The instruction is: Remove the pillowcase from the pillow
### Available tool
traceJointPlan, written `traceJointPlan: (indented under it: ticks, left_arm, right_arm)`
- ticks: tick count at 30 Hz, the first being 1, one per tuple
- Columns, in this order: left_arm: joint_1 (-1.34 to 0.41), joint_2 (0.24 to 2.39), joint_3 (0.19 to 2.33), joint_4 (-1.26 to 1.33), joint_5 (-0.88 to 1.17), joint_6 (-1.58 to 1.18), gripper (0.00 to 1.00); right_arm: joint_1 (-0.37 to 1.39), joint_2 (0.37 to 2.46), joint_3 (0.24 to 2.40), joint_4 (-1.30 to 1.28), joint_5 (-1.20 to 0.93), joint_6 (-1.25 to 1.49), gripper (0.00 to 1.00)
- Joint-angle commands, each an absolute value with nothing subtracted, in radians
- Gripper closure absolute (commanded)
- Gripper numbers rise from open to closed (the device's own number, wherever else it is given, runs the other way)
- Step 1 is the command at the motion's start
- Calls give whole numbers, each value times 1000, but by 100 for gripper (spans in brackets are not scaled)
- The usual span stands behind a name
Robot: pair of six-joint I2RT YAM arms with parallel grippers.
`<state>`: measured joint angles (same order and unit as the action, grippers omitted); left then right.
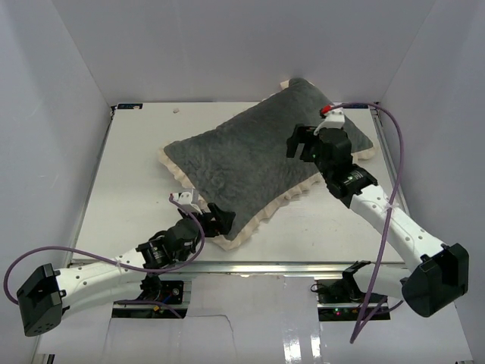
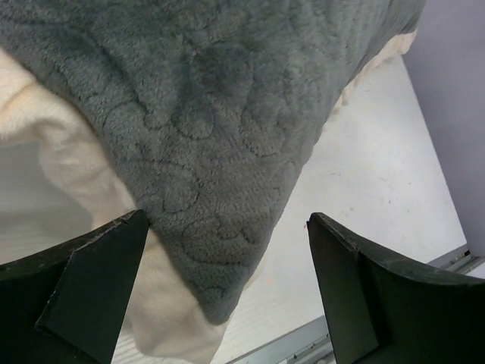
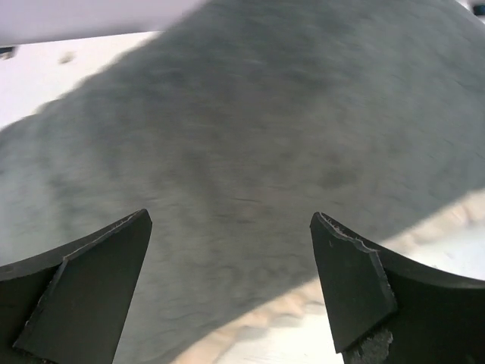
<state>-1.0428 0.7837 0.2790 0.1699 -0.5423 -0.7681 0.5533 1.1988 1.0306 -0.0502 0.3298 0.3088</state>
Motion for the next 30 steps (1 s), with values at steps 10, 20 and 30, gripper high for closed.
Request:
traceJointPlan:
  ticks: [10, 20, 30]
  left_arm:
    - [-1043, 911, 301, 70, -512, -894, 2]
    - [-1039, 1095, 290, 255, -463, -901, 2]
    - [-1039, 1022, 261, 291, -471, -893, 56]
  right_arm:
    - [161, 1231, 762, 199, 101, 511, 8]
    - [55, 1385, 672, 445, 35, 580, 6]
    - [-51, 1555, 597, 708, -29, 607, 7]
